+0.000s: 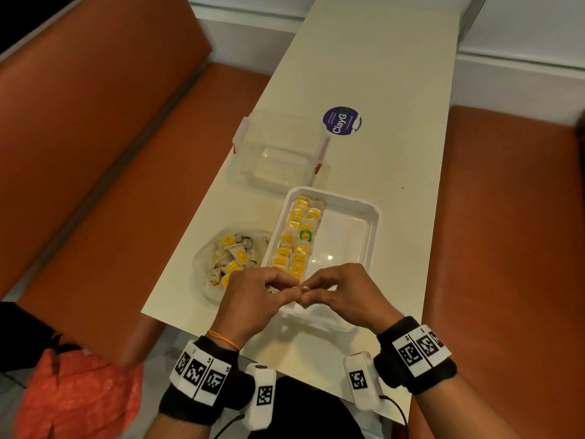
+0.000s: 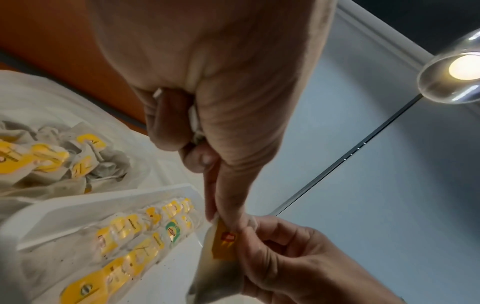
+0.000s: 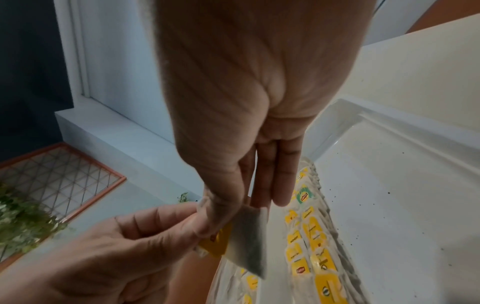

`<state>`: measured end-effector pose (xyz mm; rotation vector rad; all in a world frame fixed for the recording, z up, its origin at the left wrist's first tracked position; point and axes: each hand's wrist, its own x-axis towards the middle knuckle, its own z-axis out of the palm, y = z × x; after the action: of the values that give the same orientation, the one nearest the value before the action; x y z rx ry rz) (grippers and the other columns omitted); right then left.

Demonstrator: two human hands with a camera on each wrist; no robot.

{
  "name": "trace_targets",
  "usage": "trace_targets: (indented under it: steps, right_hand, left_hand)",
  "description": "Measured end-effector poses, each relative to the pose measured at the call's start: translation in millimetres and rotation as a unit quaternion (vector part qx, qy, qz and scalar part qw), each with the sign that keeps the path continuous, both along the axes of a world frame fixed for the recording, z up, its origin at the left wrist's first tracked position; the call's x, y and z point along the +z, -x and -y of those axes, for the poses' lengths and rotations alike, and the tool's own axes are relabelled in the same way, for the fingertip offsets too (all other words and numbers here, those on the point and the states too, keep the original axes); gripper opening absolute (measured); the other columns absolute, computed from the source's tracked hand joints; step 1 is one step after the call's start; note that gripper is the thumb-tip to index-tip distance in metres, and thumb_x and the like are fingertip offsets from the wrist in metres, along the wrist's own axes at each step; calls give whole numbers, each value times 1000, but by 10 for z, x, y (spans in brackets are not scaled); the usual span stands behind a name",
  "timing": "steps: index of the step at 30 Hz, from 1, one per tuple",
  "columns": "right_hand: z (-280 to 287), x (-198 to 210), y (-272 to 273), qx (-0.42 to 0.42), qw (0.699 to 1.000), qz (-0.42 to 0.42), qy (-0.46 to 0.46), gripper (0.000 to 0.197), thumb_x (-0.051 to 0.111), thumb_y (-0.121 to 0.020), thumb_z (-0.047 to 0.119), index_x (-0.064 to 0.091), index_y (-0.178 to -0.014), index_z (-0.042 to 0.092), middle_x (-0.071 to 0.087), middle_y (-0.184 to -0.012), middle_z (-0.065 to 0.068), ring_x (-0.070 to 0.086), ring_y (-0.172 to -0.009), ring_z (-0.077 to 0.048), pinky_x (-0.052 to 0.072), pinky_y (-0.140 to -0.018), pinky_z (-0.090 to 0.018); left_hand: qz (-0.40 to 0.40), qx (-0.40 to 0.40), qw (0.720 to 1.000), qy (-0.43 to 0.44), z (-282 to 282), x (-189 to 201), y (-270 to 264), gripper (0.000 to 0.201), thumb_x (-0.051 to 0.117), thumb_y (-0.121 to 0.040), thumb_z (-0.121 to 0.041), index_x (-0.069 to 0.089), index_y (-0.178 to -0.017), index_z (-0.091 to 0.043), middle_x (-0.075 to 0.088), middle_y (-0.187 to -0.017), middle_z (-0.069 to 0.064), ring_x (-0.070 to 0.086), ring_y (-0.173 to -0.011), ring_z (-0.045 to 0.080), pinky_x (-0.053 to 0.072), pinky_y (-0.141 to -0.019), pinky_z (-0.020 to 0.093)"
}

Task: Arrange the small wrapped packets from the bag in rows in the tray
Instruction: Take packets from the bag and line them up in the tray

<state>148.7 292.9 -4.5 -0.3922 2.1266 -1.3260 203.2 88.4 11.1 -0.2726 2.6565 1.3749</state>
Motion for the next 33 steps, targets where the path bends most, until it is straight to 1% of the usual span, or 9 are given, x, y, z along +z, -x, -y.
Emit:
trace_targets:
  steps: [3, 6, 8, 10, 15, 20, 24, 29, 33]
  right_hand:
    - [-14, -72, 93, -41, 998, 45, 33, 10, 84, -86, 20, 82, -95, 17, 80, -81, 3, 78, -83, -9, 57, -86, -20]
    - [-13, -316, 304, -170, 983, 61, 43, 10, 85, -85, 20, 81, -95, 17, 81, -86, 1, 78, -84, -15, 60, -86, -30]
    - [8, -498, 508, -261, 960, 86, 61, 9, 85, -86, 20, 81, -93, 18, 81, -88, 0, 77, -84, -15, 59, -80, -29]
    - [40, -671, 746, -321, 940, 94, 63, 9, 85, -86, 20, 81, -94, 19, 81, -88, 1, 74, -81, -12, 56, -76, -27]
    - [186, -1028, 1233, -372, 922, 99, 30, 9, 85, -86, 24, 81, -93, 20, 80, -89, 1, 74, -88, -19, 61, -88, -35]
    - [265, -1177, 1430, -419, 905, 72, -16, 5, 79, -90, 27, 77, -93, 24, 78, -99, -1, 72, -98, -23, 57, -100, -42]
    - [264, -1166, 1463, -453, 889, 69, -25, 16, 76, -93, 30, 78, -106, 21, 74, -100, 1, 67, -96, -21, 52, -92, -30]
    - [257, -1205, 1481, -452, 888, 77, -17, 23, 79, -92, 32, 79, -112, 21, 74, -97, 3, 68, -97, -20, 54, -96, -33]
    - [285, -1209, 1489, -455, 888, 68, -8, 20, 79, -92, 28, 80, -110, 19, 73, -93, 5, 68, -95, -17, 51, -90, -27]
  left_hand:
    - [11, 44, 999, -24, 1, -53, 22, 33, 93, -73, -41, 80, -103, -37, 78, -86, -21, 68, -87, -10, 45, -73, 8]
    - [53, 142, 983, -104, -2, -142, 26, 32, 89, -79, -41, 79, -109, -33, 79, -93, -16, 68, -88, -7, 49, -78, 15]
    - [96, 209, 954, -191, -10, -204, 5, 25, 83, -86, -38, 80, -109, -27, 80, -96, -10, 69, -85, 4, 51, -71, 21]
    - [138, 265, 912, -283, -37, -242, -43, 21, 77, -93, -32, 79, -109, -19, 78, -96, -1, 59, -72, 9, 43, -57, 22]
    - [162, 333, 816, -443, -27, -313, -140, 26, 69, -96, -7, 69, -121, -2, 70, -95, 17, 61, -71, 17, 39, -55, 29]
    - [161, 332, 816, -445, 3, -392, -225, 34, 72, -90, -1, 69, -124, -2, 70, -87, 15, 63, -74, 20, 43, -57, 31]
    - [161, 334, 817, -441, 29, -424, -264, 34, 74, -88, -4, 71, -122, -4, 71, -89, 14, 64, -76, 19, 44, -55, 30]
    - [153, 331, 820, -441, 38, -440, -257, 33, 74, -88, -4, 71, -121, -4, 73, -92, 14, 65, -75, 18, 46, -53, 28]
    - [150, 329, 819, -445, 42, -448, -239, 32, 73, -90, -4, 71, -121, -4, 74, -94, 15, 65, -77, 19, 46, -54, 29]
